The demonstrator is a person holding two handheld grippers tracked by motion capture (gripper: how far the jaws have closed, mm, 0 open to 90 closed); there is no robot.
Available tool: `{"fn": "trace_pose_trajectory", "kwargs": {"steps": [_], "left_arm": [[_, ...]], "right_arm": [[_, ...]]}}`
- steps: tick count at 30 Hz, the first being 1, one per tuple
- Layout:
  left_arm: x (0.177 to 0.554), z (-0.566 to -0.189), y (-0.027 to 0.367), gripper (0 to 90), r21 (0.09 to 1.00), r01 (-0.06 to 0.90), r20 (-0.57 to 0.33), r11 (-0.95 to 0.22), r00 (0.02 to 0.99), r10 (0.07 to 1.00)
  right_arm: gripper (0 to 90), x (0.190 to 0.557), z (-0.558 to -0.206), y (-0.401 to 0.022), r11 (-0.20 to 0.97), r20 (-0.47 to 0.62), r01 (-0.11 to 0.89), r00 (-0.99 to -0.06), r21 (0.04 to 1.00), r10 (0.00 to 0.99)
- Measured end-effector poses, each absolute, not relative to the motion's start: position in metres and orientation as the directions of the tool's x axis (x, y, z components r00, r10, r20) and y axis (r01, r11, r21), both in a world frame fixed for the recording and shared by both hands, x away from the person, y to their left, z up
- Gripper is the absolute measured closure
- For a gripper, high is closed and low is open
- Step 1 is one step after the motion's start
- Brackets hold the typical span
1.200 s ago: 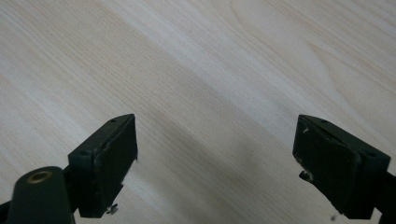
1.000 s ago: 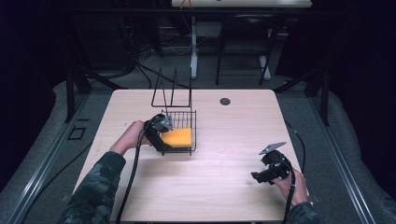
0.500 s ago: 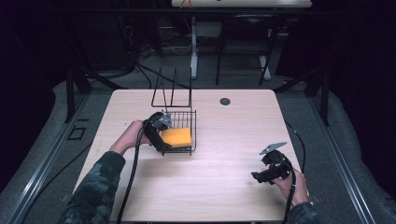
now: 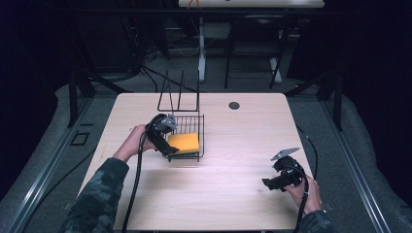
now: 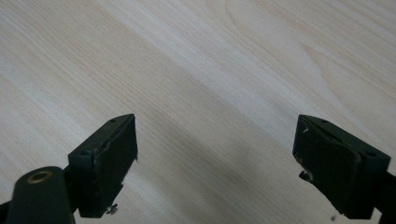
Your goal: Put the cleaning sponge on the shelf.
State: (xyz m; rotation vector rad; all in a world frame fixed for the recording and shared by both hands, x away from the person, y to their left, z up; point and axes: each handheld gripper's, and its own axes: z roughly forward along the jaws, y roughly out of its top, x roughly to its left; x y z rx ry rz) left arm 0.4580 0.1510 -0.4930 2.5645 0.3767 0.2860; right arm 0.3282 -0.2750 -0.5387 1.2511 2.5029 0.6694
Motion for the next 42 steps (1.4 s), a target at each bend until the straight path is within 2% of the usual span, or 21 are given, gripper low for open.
{"fn": "trace_pose_trajectory", "kwargs": {"steps": [5,7,22,25,33,42], "left_arm": [[0.453,-0.493,0.160,2.9,0.529,0.231,0.126,-0.816,0.930,0.345],[0.450,-0.492,0.166,2.9,0.548,0.273,0.100,-0.790,0.917,0.386],[0.412,-0.479,0.196,2.7,0.643,0.335,0.116,-0.689,0.847,0.519],[0.406,-0.479,0.200,0.9,0.661,0.366,0.076,-0.656,0.836,0.543],[0.382,-0.484,0.207,0.6,0.659,0.410,0.081,-0.630,0.795,0.602],[0.360,-0.504,0.220,0.6,0.644,0.473,0.046,-0.602,0.761,0.647]], "right_arm": [[13.5,0.328,-0.538,-0.276,0.522,-0.032,0.683,-0.591,0.511,0.806],[13.5,0.328,-0.538,-0.275,0.522,-0.030,0.682,-0.593,0.513,0.805],[13.5,0.328,-0.539,-0.271,0.528,-0.032,0.681,-0.598,0.507,0.801],[13.5,0.328,-0.539,-0.270,0.532,-0.035,0.678,-0.601,0.506,0.799],[13.5,0.328,-0.540,-0.269,0.538,-0.037,0.678,-0.605,0.501,0.796],[13.6,0.328,-0.541,-0.269,0.541,-0.036,0.678,-0.607,0.497,0.794]]}}
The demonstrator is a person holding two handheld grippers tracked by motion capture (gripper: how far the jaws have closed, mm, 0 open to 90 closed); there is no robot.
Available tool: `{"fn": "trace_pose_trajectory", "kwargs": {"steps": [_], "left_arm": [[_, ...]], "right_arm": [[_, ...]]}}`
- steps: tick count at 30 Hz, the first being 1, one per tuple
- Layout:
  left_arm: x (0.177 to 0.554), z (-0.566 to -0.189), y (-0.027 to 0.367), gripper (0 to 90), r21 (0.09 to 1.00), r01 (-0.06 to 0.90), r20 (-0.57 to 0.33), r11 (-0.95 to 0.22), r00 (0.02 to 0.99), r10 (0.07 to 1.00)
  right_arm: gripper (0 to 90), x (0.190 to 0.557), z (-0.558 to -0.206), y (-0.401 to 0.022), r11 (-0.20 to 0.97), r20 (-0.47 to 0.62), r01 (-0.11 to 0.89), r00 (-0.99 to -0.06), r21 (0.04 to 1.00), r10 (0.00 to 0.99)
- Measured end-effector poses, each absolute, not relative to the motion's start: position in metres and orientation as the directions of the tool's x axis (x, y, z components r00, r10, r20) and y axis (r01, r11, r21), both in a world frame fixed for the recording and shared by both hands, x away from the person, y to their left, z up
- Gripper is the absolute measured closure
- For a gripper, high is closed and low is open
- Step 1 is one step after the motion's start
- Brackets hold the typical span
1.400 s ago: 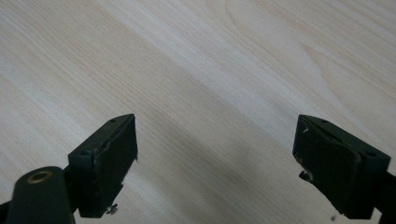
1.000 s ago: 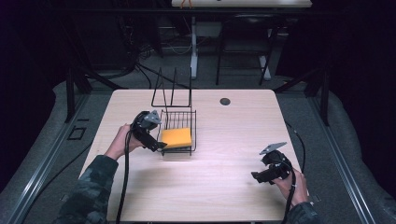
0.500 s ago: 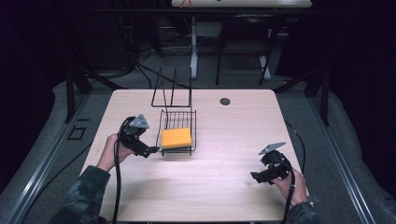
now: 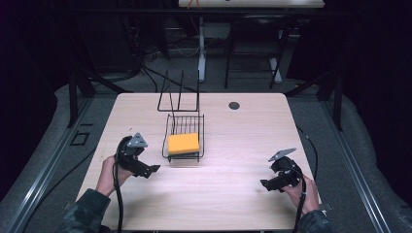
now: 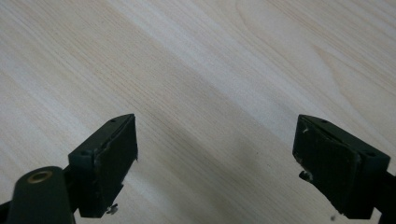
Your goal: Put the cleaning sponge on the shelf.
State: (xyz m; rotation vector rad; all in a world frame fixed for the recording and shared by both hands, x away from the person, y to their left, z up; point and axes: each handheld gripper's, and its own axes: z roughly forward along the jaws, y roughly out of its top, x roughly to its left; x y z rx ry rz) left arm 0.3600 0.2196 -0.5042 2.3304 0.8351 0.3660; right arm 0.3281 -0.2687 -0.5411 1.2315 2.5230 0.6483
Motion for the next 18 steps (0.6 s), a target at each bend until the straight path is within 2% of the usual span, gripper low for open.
{"fn": "trace_pose_trajectory", "kwargs": {"steps": [3,5,7,18], "left_arm": [[0.352,-0.516,0.223,1.3,0.604,0.498,0.082,-0.622,0.737,0.671],[0.350,-0.523,0.228,1.2,0.592,0.523,0.056,-0.613,0.732,0.679],[0.350,-0.526,0.231,1.2,0.576,0.531,0.074,-0.622,0.724,0.686],[0.353,-0.525,0.230,1.2,0.596,0.524,0.066,-0.608,0.723,0.688]], "right_arm": [[13.6,0.328,-0.541,-0.269,0.543,-0.040,0.676,-0.608,0.498,0.793],[13.6,0.329,-0.541,-0.268,0.543,-0.041,0.676,-0.607,0.498,0.793],[13.6,0.328,-0.541,-0.268,0.544,-0.040,0.677,-0.608,0.497,0.793],[13.7,0.329,-0.541,-0.268,0.545,-0.040,0.675,-0.610,0.497,0.791]]}}
